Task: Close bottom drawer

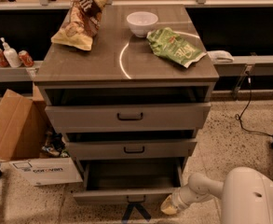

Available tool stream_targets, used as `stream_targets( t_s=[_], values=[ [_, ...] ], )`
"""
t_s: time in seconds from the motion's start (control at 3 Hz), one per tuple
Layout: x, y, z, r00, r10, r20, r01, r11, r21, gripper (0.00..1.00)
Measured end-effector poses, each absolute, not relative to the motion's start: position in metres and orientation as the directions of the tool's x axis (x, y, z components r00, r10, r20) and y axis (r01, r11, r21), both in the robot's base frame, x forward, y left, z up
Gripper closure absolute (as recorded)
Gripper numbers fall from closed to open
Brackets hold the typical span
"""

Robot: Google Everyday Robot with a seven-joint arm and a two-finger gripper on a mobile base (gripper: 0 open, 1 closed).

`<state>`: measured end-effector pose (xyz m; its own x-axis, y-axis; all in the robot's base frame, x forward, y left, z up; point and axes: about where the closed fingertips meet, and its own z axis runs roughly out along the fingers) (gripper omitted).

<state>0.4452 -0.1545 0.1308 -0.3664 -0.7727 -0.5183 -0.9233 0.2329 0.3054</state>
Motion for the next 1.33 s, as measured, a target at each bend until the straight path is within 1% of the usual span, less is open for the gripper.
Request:
stream_targets(
  t_s=[0.33, 0.67, 1.33],
  values=[
    [0.472, -0.152, 0.122, -0.360, -0.778, -0.514, -0.928, 0.244, 0.282, 1.00],
    [0.483, -0.151, 0.117, -0.359, -0.783, -0.508, -0.929, 0.249, 0.274, 1.00],
    [0.532, -0.144, 0.115, -0.355, -0.780, -0.516, -0.935, 0.305, 0.182, 1.00]
  ],
)
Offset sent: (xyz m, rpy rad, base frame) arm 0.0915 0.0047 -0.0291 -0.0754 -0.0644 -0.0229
